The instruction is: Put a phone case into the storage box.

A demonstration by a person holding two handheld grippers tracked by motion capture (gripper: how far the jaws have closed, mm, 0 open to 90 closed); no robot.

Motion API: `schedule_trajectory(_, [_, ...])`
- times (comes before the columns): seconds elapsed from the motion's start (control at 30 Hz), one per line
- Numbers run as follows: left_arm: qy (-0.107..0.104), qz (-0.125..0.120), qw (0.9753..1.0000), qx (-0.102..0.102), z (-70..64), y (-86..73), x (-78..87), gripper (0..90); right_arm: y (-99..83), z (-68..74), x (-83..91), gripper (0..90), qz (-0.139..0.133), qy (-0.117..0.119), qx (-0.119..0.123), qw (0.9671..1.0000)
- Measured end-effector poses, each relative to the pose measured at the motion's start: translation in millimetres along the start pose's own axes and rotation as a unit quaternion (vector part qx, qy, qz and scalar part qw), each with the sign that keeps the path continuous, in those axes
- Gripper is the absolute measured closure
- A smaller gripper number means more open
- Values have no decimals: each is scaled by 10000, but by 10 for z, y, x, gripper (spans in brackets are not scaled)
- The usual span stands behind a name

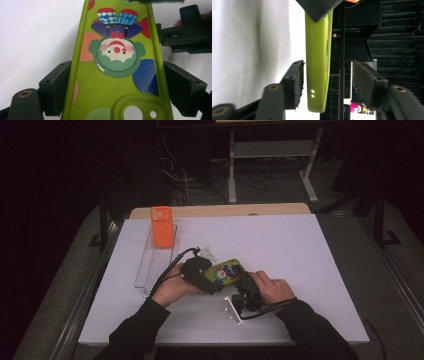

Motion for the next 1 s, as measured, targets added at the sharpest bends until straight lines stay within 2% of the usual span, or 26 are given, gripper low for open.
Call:
schedule_trajectory(0.53, [-32, -93, 9999, 45, 7, 1, 12, 153, 41, 56, 27, 737, -73, 86, 139, 9998])
schedule_trajectory(0.6, [-38, -104, 9999, 75, 8, 0, 12, 153, 45, 61, 28, 746, -65, 78, 160, 9998])
schedule_trajectory(0.63, [-66, -197, 9996, 183, -4, 10, 3, 153, 45, 60, 29, 748, -64, 65, 175, 9998])
schedule_trajectory(0.73, [-84, -221, 9995, 204, -6, 13, 4, 152, 45, 54, 30, 752, -52, 55, 197, 9998])
schedule_trajectory(0.83, [-58, -234, 9996, 162, -4, 14, 2, 150, 44, 54, 32, 754, -34, 25, 205, 9998])
schedule_trajectory(0.93, [25, -186, 9998, 2, 7, -4, 14, 140, 48, 58, 37, 755, -36, -31, 216, 9998])
schedule_trajectory(1.0, [33, -336, 9994, 124, -18, 6, 4, 131, 50, 53, 41, 755, -43, -46, 193, 9998])
Point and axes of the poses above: each handheld gripper's, and its own axes: x roughly backward along the jaws, y roughly out of its top, z roughly to its left, the point moved 5 cm from there along -x, roughly forward along the jaws, and after that the axes turned 9 degrees about z, right-handed, at the moved point
